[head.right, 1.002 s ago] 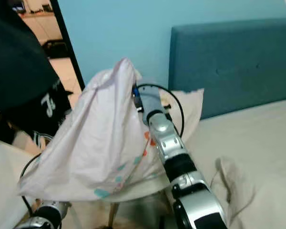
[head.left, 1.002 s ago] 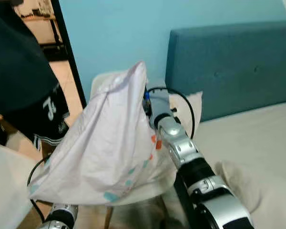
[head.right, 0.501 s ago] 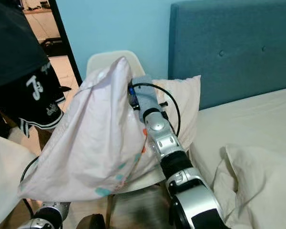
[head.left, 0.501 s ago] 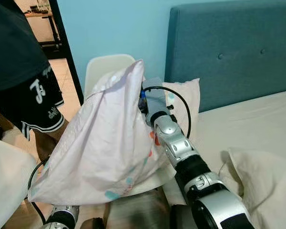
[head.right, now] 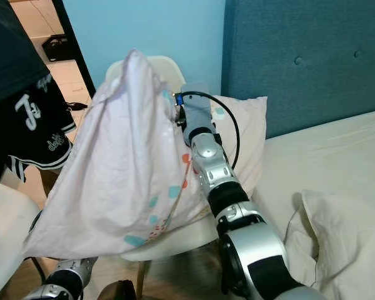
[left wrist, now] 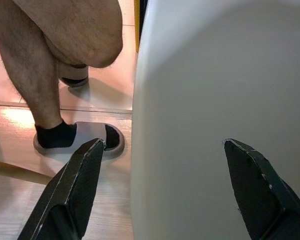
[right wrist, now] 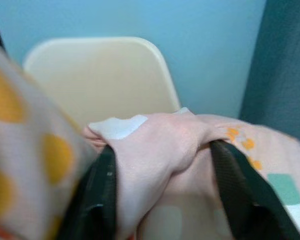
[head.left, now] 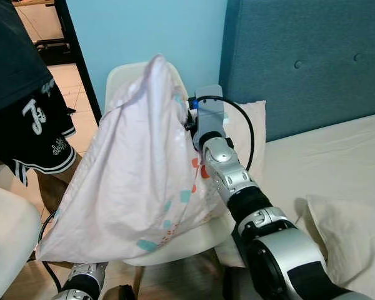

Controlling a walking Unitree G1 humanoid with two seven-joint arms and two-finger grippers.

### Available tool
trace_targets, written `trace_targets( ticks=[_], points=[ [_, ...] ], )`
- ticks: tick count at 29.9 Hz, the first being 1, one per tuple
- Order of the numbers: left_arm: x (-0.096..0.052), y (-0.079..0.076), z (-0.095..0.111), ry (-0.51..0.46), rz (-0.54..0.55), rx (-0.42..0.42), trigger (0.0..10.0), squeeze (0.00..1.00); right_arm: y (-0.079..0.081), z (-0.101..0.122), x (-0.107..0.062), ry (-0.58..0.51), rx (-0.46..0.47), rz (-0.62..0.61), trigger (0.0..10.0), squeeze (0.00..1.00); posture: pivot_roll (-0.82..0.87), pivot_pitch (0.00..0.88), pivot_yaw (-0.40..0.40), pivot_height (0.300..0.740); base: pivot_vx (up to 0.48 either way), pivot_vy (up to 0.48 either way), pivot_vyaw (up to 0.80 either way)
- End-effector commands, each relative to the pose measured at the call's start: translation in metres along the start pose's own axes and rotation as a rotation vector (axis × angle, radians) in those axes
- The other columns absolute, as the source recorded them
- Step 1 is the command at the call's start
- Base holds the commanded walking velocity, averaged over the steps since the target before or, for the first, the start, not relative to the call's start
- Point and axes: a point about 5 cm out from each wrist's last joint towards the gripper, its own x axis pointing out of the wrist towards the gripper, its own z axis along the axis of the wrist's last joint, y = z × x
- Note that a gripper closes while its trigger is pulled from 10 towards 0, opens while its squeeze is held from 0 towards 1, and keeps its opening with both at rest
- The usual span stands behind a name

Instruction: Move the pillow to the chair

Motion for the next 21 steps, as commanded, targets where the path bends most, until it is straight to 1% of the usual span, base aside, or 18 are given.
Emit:
trace_targets(
  ticks=[1, 4, 10, 13, 15, 16, 17, 18, 19, 21],
  points=[
    [0.000, -0.003, 0.000, -0.004, -0.009, 0.011, 10.0, 0.00, 0.009, -0.001, 0.000, 0.006, 0.030, 0.049, 10.0, 1.00, -0.10, 0.020, 0.026, 0.545, 0.000, 0.000, 0.00],
    [0.000, -0.003, 0.000, -0.003, -0.009, 0.014, 10.0, 0.00, 0.015, -0.001, 0.000, -0.002, 0.025, 0.075, 10.0, 1.00, -0.10, 0.021, 0.027, 0.545, 0.000, 0.000, 0.00],
    [0.001, -0.003, 0.001, -0.003, -0.007, 0.011, 10.0, 0.00, 0.018, -0.004, -0.001, 0.004, 0.034, 0.082, 10.0, 1.00, -0.11, 0.019, 0.029, 0.545, 0.000, 0.000, 0.00],
    [0.001, -0.004, 0.001, -0.003, -0.008, 0.008, 10.0, 0.00, 0.020, -0.006, -0.002, 0.004, 0.008, 0.093, 10.0, 1.00, -0.11, 0.015, 0.030, 0.545, 0.000, 0.000, 0.00],
    [0.001, -0.005, 0.001, -0.001, -0.010, 0.009, 10.0, 0.00, 0.020, -0.008, -0.003, -0.006, -0.067, 0.090, 10.0, 1.00, -0.11, 0.015, 0.030, 0.545, 0.000, 0.000, 0.00],
    [0.001, -0.005, 0.001, 0.003, -0.012, 0.010, 10.0, 0.00, 0.020, -0.008, -0.003, -0.009, -0.062, 0.089, 10.0, 0.05, -0.11, 0.015, 0.030, 0.545, 0.000, 0.000, 0.00],
    [0.001, -0.005, 0.001, 0.003, -0.012, 0.010, 10.0, 0.00, 0.020, -0.008, -0.003, -0.009, -0.062, 0.089, 10.0, 0.05, -0.11, 0.015, 0.030, 0.545, 0.000, 0.000, 0.00],
    [0.001, -0.005, 0.000, 0.009, -0.013, 0.013, 10.0, 0.00, 0.019, -0.008, -0.004, -0.014, -0.052, 0.089, 10.0, 0.00, -0.11, 0.015, 0.030, 0.545, 0.000, 0.000, 0.00],
    [0.000, -0.005, -0.003, 0.022, -0.012, 0.018, 10.0, 0.00, 0.019, -0.008, -0.004, -0.017, -0.033, 0.091, 10.0, 0.00, -0.11, 0.015, 0.030, 0.545, 0.000, 0.000, 0.00],
    [-0.001, -0.003, -0.009, 0.062, -0.008, 0.011, 10.0, 0.00, 0.016, -0.009, -0.005, -0.022, -0.022, 0.087, 10.0, 0.00, -0.11, 0.014, 0.030, 0.545, 0.000, 0.000, 0.00]
  ],
)
